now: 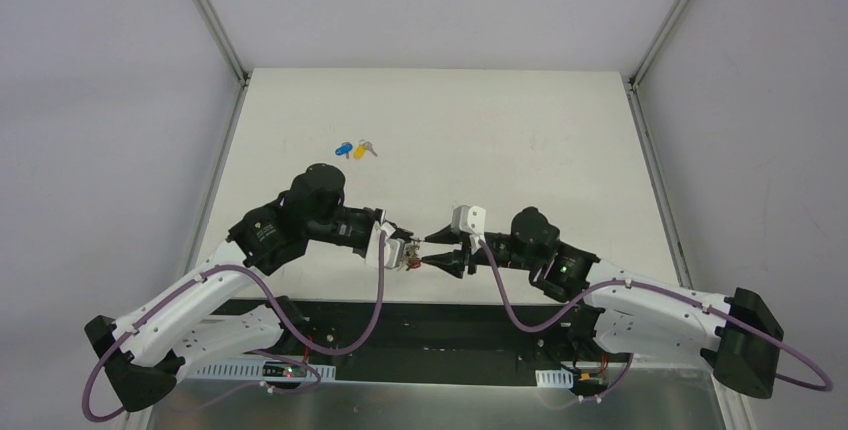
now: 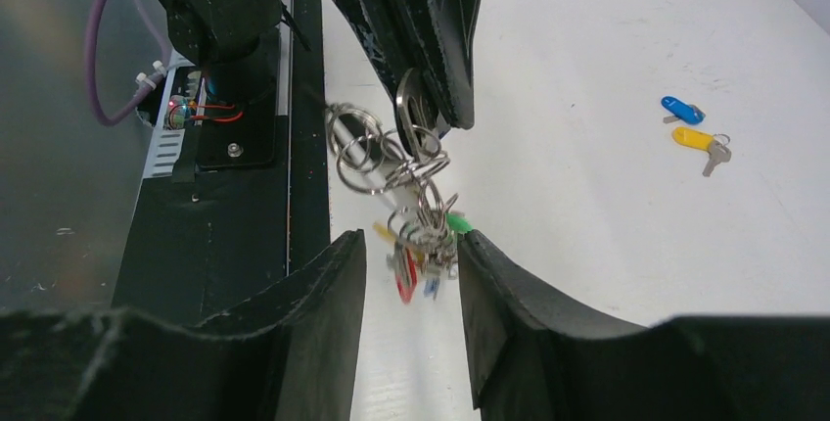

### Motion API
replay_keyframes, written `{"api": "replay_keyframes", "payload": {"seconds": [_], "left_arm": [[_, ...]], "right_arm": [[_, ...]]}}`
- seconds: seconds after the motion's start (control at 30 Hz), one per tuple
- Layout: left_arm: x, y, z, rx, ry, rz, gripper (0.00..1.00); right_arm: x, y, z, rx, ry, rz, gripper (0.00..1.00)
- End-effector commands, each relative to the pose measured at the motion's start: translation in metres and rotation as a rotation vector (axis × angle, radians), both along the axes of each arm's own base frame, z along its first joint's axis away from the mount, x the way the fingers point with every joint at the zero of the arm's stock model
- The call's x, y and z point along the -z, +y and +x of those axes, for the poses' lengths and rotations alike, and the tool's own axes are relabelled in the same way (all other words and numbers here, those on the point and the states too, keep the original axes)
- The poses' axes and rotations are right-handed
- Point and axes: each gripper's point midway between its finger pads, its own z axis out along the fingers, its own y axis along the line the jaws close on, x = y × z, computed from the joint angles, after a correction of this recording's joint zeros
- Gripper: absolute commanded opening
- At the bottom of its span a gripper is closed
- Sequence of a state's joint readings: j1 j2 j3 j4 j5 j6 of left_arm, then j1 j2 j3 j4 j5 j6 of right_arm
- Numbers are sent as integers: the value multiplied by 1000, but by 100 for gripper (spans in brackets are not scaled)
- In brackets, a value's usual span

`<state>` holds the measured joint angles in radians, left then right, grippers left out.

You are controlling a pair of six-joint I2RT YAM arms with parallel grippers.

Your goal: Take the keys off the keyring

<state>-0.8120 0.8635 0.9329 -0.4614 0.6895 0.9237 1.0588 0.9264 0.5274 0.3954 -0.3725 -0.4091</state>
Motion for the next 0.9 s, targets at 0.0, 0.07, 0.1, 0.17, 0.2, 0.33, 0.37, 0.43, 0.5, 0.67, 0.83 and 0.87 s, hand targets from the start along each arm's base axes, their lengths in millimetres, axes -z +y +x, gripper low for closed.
{"api": "replay_keyframes", "payload": {"seconds": [0.0,0.07,0.1,0.17,0.2,0.33,0.37,0.43,0.5,0.67,0.83,0.87], "left_arm": [[-16,-5,-11,60,-17,-64,0],[-16,-5,-12,65,-17,-65,0],[-16,-5,-12,66,-18,-67,0],[-17,-5,-13,71,-19,-69,0],[-17,-5,-14,74,-16,-70,0],[-16,-6,-13,73,-14,-67,0],[-16,-6,-13,72,-14,-66,0],[-15,-6,-13,71,-14,-65,0],[-14,-5,-13,71,-14,-64,0],[-15,-6,-13,74,-13,-65,0],[-15,-5,-14,78,-12,-68,0],[-15,-6,-15,80,-12,-69,0]], "right_arm": [[-41,14,-3,-49,-108,116,45],[-40,16,-1,-36,-120,120,46],[-40,16,-1,-35,-126,118,46],[-39,17,0,-34,-133,114,46],[-40,17,0,-38,-134,115,45],[-40,20,-8,-78,-111,112,37],[-40,21,-10,-85,-103,113,36],[-41,21,-13,-98,-87,115,36],[-41,21,-16,-103,-75,118,37],[-42,18,-20,-117,-73,110,45],[-51,14,-18,-100,-103,122,47],[-53,13,-17,-95,-111,122,48]]}}
